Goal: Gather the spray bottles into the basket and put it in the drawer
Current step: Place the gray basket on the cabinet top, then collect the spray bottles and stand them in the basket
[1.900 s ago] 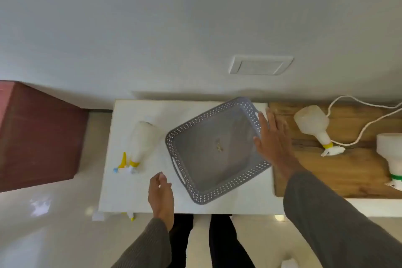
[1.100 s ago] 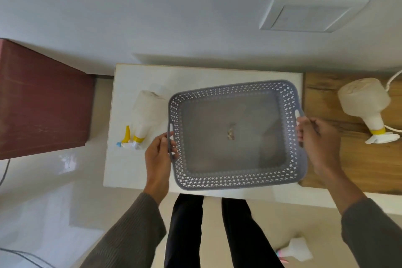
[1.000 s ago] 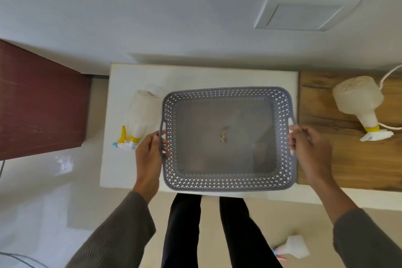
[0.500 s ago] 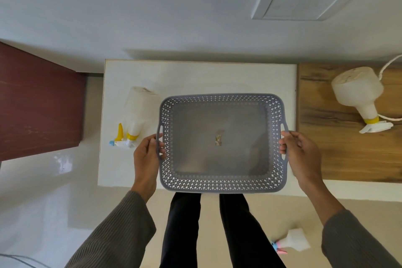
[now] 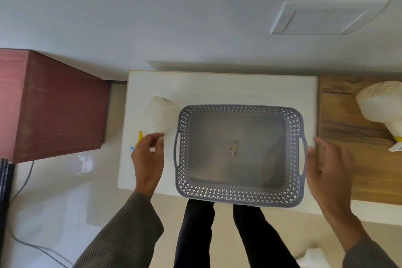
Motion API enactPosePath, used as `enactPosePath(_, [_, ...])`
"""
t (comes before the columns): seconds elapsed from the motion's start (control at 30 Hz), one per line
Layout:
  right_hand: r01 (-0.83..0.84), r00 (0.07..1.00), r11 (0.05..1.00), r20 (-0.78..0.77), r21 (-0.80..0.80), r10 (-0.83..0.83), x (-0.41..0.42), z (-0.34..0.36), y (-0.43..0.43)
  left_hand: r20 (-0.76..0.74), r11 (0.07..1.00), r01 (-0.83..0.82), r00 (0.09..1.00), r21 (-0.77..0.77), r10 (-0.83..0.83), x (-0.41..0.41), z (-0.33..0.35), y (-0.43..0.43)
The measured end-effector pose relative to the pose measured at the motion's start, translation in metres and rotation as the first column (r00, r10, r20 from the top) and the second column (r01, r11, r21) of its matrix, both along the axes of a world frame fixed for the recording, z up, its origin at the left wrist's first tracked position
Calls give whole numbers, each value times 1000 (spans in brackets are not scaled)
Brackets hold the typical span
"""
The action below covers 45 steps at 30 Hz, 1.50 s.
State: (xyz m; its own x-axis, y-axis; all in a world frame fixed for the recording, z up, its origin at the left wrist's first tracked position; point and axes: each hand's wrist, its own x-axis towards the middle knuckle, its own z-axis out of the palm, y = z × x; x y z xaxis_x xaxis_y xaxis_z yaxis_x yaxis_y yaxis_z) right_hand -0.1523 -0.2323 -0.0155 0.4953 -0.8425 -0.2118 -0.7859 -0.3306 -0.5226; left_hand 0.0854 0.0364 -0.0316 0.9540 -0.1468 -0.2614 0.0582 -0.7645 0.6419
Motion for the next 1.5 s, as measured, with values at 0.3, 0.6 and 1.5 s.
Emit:
enactPosePath(0.3, [-498,842,821,-71,279,535,81,31,67,-135,705,531,832,470,-538,107,10,-39])
enactPosePath(0.6, [-646,653,694,-240,319,718,154,33,139,-495,415,776,626,475,-603,150,-9,-63])
enactPosePath(1.5, [55,880,800,348,598,-322,216,78,175,-8,840,462,875,-283,-484,29,27,42])
